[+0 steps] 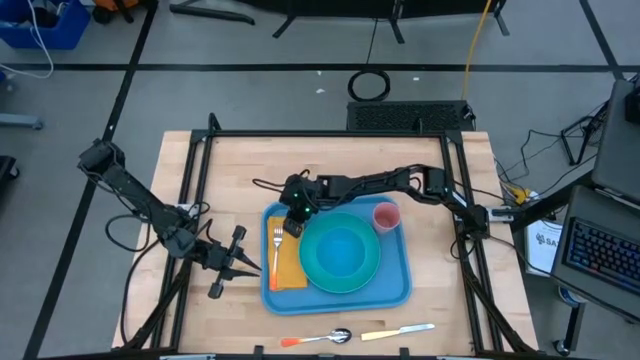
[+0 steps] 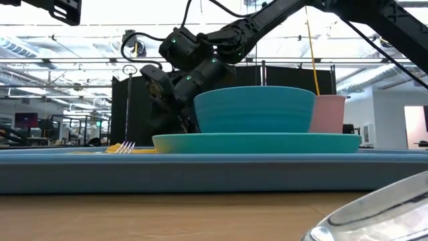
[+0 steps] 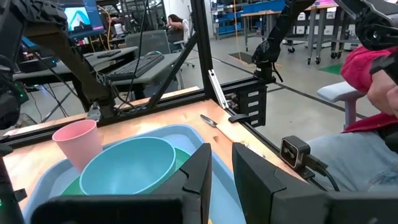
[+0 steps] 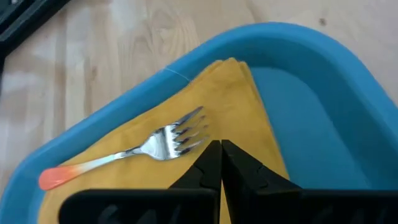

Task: Set up tray
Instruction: Put the orange fork on top of the yellow napkin

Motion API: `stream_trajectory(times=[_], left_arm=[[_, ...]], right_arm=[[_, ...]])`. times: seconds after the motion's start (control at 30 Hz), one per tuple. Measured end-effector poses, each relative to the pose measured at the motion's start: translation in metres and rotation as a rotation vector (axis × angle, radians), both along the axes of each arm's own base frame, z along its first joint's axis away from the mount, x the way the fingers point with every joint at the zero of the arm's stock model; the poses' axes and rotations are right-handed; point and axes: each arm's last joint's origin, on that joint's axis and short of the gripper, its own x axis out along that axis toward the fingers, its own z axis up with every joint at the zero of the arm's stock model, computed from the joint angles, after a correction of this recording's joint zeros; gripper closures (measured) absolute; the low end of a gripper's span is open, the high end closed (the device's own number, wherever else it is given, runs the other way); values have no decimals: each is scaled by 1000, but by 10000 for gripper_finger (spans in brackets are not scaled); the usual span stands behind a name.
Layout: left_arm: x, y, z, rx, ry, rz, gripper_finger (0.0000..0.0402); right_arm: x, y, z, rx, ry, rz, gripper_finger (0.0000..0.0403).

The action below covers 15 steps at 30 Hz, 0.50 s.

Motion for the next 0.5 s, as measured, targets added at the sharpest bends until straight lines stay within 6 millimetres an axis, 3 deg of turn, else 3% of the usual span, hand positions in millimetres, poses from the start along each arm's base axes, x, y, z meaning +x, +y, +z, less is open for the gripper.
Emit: stream_trajectory(times=[0.33,0.5], left_arm=[[0,0,0,8,-3,4,332],[0,0,0,8,-4,5,332]], right_arm=[[1,7,0,7,-1,7,403],[2,8,-11,33,16,11,403]])
